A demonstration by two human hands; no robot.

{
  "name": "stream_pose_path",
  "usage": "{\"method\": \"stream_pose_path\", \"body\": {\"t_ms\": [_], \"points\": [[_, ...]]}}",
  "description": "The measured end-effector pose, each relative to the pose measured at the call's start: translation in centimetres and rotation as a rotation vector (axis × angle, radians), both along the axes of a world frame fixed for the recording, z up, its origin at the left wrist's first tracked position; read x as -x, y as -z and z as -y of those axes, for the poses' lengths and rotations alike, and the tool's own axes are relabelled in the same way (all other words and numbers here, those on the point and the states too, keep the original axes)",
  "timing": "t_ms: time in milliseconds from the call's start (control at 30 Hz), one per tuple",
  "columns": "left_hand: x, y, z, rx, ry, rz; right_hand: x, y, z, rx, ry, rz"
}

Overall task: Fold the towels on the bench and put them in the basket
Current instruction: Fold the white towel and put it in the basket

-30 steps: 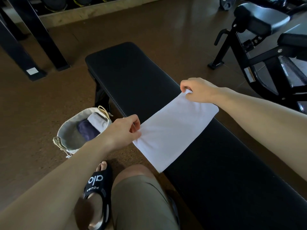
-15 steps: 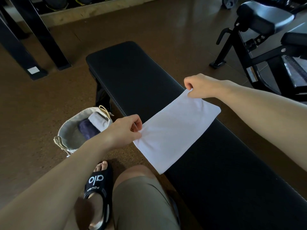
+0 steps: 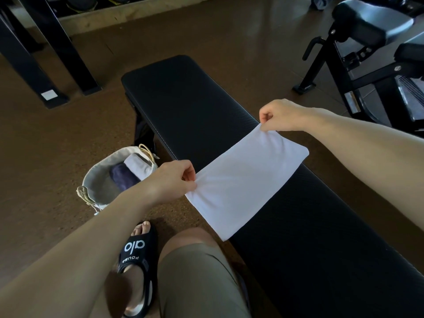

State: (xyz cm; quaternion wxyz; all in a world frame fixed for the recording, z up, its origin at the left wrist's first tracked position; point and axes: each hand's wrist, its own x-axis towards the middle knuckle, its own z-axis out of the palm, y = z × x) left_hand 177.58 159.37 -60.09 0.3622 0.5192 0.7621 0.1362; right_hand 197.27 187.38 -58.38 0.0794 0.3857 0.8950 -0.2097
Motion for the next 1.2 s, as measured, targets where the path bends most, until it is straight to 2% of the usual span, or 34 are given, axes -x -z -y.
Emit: {"method": "stream_pose_path", "body": {"t_ms": [533, 933, 1200], "points": [[0.7, 0.3, -0.4, -0.014, -0.063, 0.069, -0.2, 2.5, 0.2, 0.105, 0.404, -0.318], [0.8, 0.7, -0.6, 0.036, -0.074, 0.071, -0.4, 4.5, 2.7, -0.105, 0.382, -0.365], [0.9, 0.7, -0.5, 0.051, -0.076, 0.083, -0.2, 5.8, 3.3, -0.3, 0.29, -0.401]]}}
